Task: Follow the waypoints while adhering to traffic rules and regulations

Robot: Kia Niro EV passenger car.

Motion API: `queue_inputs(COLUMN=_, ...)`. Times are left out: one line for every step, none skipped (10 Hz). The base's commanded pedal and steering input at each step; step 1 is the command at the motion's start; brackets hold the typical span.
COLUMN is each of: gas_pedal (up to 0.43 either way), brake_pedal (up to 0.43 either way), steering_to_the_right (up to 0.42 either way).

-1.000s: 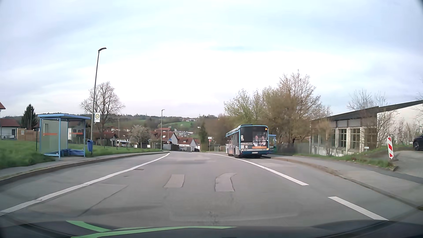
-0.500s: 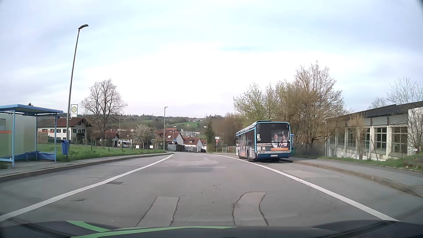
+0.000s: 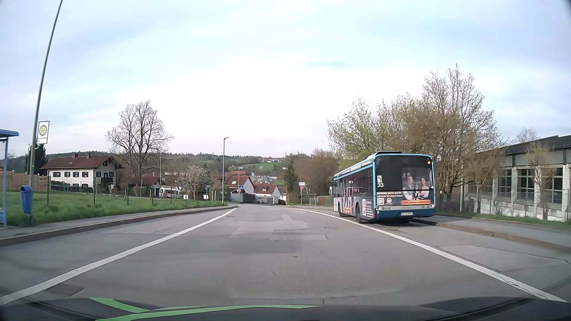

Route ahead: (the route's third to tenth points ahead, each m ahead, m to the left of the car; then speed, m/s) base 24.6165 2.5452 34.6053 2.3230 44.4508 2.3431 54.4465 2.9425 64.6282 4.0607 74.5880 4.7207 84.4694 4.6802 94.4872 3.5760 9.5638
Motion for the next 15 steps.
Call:
queue_inputs(gas_pedal=0.059, brake_pedal=0.0, steering_to_the_right=-0.012)
queue_inputs(gas_pedal=0.059, brake_pedal=0.0, steering_to_the_right=-0.012)
queue_inputs(gas_pedal=0.059, brake_pedal=0.0, steering_to_the_right=-0.011)
queue_inputs(gas_pedal=0.059, brake_pedal=0.0, steering_to_the_right=-0.011)
queue_inputs(gas_pedal=0.059, brake_pedal=0.0, steering_to_the_right=-0.01)
queue_inputs(gas_pedal=0.059, brake_pedal=0.0, steering_to_the_right=-0.009)
queue_inputs(gas_pedal=0.059, brake_pedal=0.0, steering_to_the_right=-0.008)
queue_inputs(gas_pedal=0.059, brake_pedal=0.0, steering_to_the_right=-0.007)
queue_inputs(gas_pedal=0.059, brake_pedal=0.0, steering_to_the_right=-0.005)
queue_inputs(gas_pedal=0.059, brake_pedal=0.0, steering_to_the_right=-0.005)
queue_inputs(gas_pedal=0.047, brake_pedal=0.0, steering_to_the_right=-0.005)
queue_inputs(gas_pedal=0.047, brake_pedal=0.0, steering_to_the_right=-0.005)
queue_inputs(gas_pedal=0.039, brake_pedal=0.0, steering_to_the_right=-0.005)
queue_inputs(gas_pedal=0.039, brake_pedal=0.0, steering_to_the_right=-0.005)
queue_inputs(gas_pedal=0.039, brake_pedal=0.0, steering_to_the_right=-0.005)
